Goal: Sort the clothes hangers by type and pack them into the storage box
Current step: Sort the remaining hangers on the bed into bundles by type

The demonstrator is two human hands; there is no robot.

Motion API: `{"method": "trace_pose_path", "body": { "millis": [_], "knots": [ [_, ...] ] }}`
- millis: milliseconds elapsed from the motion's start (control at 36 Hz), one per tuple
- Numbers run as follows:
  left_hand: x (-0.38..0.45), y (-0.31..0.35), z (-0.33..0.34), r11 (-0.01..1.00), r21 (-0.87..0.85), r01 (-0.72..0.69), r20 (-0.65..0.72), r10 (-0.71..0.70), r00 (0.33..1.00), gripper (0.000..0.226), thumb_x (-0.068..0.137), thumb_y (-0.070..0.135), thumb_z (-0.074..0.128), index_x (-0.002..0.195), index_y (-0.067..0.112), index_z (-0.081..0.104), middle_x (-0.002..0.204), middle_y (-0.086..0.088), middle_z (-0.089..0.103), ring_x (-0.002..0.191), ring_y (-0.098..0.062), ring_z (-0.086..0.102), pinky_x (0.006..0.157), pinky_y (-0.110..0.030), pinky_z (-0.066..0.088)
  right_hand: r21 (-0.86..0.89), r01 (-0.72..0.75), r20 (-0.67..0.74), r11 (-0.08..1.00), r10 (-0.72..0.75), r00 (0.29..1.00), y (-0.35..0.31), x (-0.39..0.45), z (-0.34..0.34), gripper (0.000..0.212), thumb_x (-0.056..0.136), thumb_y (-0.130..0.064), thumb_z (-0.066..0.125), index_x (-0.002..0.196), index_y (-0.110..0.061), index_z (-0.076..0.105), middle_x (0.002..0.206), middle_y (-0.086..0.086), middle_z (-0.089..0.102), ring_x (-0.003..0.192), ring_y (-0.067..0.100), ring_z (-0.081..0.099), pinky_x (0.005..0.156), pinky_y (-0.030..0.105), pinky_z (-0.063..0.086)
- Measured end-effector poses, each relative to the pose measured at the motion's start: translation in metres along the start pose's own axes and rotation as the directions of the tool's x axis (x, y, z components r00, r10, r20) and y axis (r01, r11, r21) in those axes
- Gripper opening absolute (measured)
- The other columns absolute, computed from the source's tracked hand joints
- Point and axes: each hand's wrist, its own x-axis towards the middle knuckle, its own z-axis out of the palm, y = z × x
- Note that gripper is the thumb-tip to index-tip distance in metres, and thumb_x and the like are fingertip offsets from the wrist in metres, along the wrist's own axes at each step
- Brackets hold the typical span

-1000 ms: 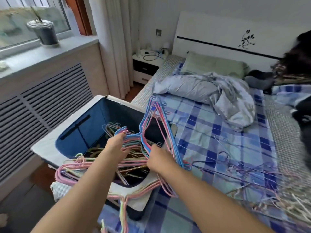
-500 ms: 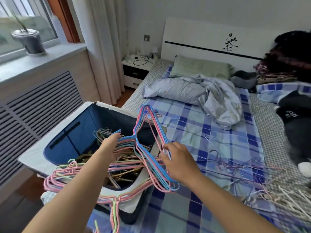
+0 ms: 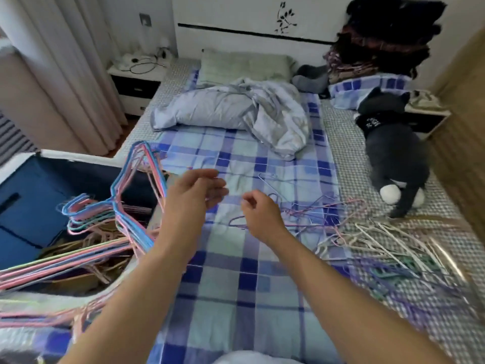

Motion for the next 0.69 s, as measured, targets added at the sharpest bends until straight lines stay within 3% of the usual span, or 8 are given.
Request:
{"method": "trace_pose_path", "body": {
  "millis": [83,167,278,389,472,583,694],
  "knots": [
    [-0.022,-0.046,0.052,0.98,0.199,0.016,0.172,-0.051,0.984,0.026,0.095,-0.003,0.049,0.099,0.011,0.07,0.085,-0.004,0.077,0.079,-0.02,0.074,0.079,-0.028,0.06,0.036,-0.097,0.022,0.995,0.096,0.995,0.047,-0.005,-0.025,0.011,0.092,-0.018,0.055,0.094,-0.025,0.063,0.092,-0.004,0.068,0.082,0.013,0.063,0.073,0.032,0.05],
    [-0.026,-0.122,0.097,0.904,0.398,0.159,0.247,-0.272,0.93,0.023,0.093,-0.001,0.054,0.095,0.015,0.072,0.082,-0.001,0.075,0.073,-0.017,0.07,0.078,-0.032,0.055,-0.031,-0.257,0.046,0.966,0.258,0.965,0.127,-0.015,-0.071,0.011,0.09,-0.019,0.054,0.085,-0.025,0.061,0.087,-0.005,0.067,0.086,0.021,0.063,0.078,0.033,0.05],
    [-0.025,-0.206,0.112,0.761,0.516,0.393,0.104,-0.512,0.853,0.013,0.086,0.002,0.064,0.081,0.012,0.071,0.068,-0.006,0.067,0.051,-0.013,0.058,0.055,-0.026,0.041,-0.197,-0.437,0.033,0.878,0.452,0.892,0.242,-0.036,-0.135,0.019,0.095,-0.02,0.053,0.077,-0.021,0.058,0.079,0.001,0.062,0.083,0.028,0.06,0.067,0.031,0.04],
    [-0.024,-0.261,0.123,0.61,0.58,0.54,-0.057,-0.631,0.774,0.013,0.098,0.001,0.056,0.09,0.001,0.066,0.065,-0.008,0.061,0.051,-0.017,0.051,0.055,-0.026,0.035,-0.317,-0.588,-0.035,0.744,0.61,0.792,0.342,-0.048,-0.197,0.027,0.091,-0.013,0.047,0.064,-0.011,0.047,0.064,0.001,0.043,0.058,0.023,0.047,0.057,0.03,0.03],
    [-0.018,-0.29,0.125,0.554,0.597,0.58,-0.159,-0.627,0.763,0.017,0.099,0.008,0.057,0.107,0.0,0.07,0.074,-0.011,0.067,0.062,-0.022,0.057,0.058,-0.028,0.038,-0.418,-0.567,0.02,0.71,0.631,0.775,0.372,-0.036,-0.22,0.029,0.093,-0.012,0.046,0.065,-0.018,0.043,0.062,0.008,0.037,0.054,0.019,0.033,0.056,0.032,0.021],
    [-0.022,-0.314,0.138,0.518,0.626,0.583,-0.294,-0.535,0.792,0.02,0.099,0.007,0.051,0.109,0.004,0.068,0.086,-0.011,0.069,0.07,-0.019,0.063,0.06,-0.029,0.048,-0.4,-0.544,0.142,0.738,0.636,0.759,0.392,0.0,-0.225,0.032,0.094,-0.013,0.045,0.062,-0.016,0.045,0.06,0.009,0.04,0.055,0.02,0.038,0.056,0.031,0.026],
    [-0.016,-0.331,0.144,0.435,0.736,0.519,-0.26,-0.526,0.81,0.021,0.1,0.018,0.053,0.116,0.017,0.067,0.101,-0.006,0.071,0.091,-0.023,0.066,0.075,-0.036,0.051,-0.307,-0.545,0.199,0.78,0.613,0.765,0.402,0.05,-0.21,0.03,0.094,-0.015,0.045,0.065,-0.02,0.052,0.066,0.001,0.052,0.068,0.022,0.052,0.062,0.029,0.036]
  ]
}}
